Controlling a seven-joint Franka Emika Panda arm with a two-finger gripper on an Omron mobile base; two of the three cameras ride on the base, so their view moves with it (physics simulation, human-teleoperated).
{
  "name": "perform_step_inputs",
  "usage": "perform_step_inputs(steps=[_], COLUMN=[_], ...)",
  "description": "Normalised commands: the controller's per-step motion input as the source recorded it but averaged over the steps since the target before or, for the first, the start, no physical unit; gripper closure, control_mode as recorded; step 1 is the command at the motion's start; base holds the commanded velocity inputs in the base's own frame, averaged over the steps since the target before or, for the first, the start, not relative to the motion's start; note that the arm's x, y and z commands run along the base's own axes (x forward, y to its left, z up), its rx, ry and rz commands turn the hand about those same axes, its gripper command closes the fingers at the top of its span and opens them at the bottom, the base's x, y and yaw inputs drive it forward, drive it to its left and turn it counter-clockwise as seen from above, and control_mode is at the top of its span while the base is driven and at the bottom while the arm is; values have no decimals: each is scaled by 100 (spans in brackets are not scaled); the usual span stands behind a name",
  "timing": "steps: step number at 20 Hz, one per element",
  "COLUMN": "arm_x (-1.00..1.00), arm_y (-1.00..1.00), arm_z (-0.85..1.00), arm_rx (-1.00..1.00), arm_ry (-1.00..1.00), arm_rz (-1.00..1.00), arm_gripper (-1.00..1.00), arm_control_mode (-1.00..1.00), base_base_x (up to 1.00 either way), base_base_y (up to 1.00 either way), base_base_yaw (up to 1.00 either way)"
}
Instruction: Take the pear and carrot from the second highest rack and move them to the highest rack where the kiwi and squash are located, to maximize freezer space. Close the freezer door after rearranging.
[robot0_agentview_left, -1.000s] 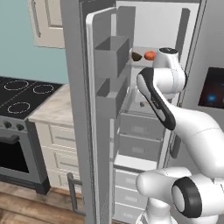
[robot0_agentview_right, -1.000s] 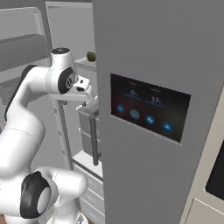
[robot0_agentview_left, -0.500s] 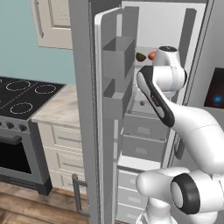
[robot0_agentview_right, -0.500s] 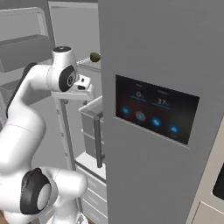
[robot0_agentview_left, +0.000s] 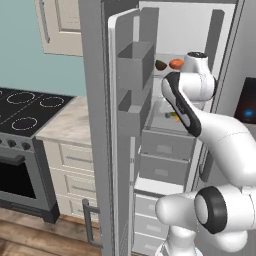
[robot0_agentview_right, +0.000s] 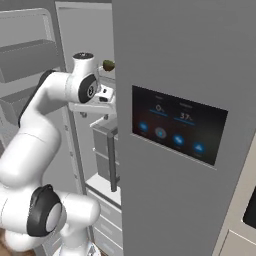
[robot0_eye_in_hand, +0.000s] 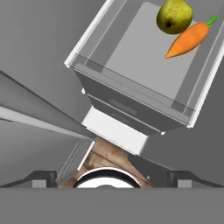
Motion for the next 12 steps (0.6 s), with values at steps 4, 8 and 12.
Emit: perform_step_inputs(steps=[4, 8, 12], arm_x=[0, 0, 0], arm_y=[-36, -4, 0], arm_z=[-2, -11, -18], arm_rx=[0, -22, -32], arm_ry=[0, -2, -12], arm_rz=[2, 6, 8], arm_gripper=[-100, -100, -100], arm_control_mode=[-100, -100, -100], base_base_x=[0, 0, 0], base_base_y=[0, 0, 0], base_base_yaw=[0, 0, 0])
